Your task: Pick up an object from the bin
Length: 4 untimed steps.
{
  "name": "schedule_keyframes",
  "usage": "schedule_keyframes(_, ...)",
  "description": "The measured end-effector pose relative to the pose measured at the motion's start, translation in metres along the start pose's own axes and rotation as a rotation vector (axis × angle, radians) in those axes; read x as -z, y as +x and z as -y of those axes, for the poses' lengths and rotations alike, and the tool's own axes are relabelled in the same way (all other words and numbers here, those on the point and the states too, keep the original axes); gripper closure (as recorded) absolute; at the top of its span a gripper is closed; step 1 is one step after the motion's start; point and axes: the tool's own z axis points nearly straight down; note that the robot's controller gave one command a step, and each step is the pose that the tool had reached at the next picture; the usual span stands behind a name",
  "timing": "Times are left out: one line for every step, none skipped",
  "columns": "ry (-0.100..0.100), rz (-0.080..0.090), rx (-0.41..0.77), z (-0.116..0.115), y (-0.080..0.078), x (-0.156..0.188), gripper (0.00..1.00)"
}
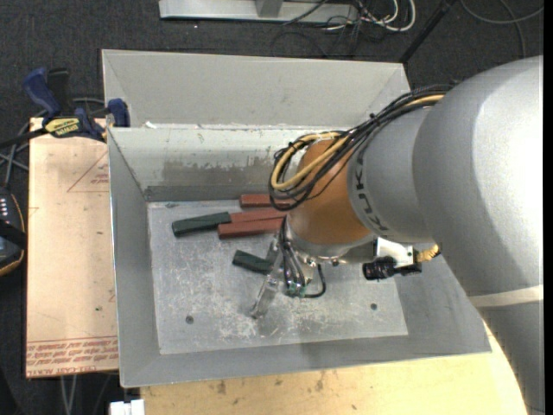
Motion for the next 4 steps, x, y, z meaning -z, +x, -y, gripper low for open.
schedule_keyframes(-0.005,0.005,-0.185,0.0035,-0.0092,0.0053,1.00)
schedule_keyframes(-0.005,0.005,-0.185,0.0034,-0.0092,0.0053,1.00)
schedule_keyframes(-0.004,0.005,-0.185,0.0036,-0.0088,0.0078,1.00)
schedule_keyframes(-0.003,0.004,-0.184,0.0040,-0.0085,0.0150,1.00)
